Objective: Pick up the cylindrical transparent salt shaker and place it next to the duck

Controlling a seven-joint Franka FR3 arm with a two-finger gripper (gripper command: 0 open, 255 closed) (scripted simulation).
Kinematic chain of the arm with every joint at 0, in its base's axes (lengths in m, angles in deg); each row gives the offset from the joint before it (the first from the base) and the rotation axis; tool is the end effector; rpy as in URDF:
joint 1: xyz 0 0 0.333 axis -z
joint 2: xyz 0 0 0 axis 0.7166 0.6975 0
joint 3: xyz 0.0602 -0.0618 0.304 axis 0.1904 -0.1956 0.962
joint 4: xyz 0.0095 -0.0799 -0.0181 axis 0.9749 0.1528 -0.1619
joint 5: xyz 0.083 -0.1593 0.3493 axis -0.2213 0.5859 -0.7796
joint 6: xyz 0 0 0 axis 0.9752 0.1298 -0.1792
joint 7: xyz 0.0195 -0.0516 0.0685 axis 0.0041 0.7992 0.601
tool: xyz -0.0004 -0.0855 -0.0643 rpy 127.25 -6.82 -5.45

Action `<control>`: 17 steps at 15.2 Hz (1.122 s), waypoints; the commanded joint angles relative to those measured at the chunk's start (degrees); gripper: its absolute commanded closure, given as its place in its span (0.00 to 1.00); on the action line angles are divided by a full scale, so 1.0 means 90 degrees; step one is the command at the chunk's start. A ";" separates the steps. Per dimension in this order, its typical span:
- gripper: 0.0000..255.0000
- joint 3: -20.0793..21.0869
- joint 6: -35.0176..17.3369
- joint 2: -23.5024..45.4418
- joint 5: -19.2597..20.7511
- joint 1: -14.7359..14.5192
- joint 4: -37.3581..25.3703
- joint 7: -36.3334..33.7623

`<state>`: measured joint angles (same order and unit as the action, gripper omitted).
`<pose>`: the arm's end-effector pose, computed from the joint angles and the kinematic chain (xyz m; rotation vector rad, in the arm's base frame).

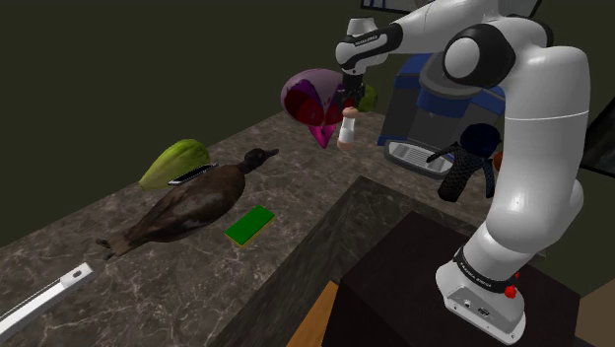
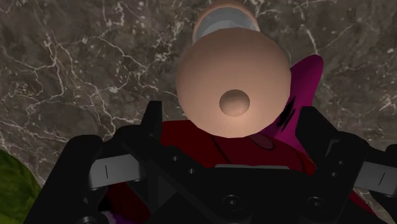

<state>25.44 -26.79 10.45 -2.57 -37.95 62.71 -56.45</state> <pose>0.6605 -0.2030 0.4015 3.0555 -0.1563 0.0555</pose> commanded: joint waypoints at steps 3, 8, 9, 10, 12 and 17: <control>0.00 0.0000 -0.0053 0.0009 -0.0003 0.0004 0.0040 0.0005; 1.00 0.0000 -0.0052 0.0009 -0.0002 0.0004 0.0040 0.0005; 1.00 0.0000 -0.0052 0.0009 -0.0002 0.0004 0.0040 0.0005; 1.00 0.0000 -0.0049 0.0012 -0.0003 0.0005 0.0034 0.0006; 1.00 0.0000 -0.0050 0.0010 -0.0003 0.0005 0.0037 0.0006; 1.00 0.0000 -0.0053 0.0009 -0.0003 0.0004 0.0040 0.0005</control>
<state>25.43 -27.26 10.52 -2.59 -37.91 63.06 -56.40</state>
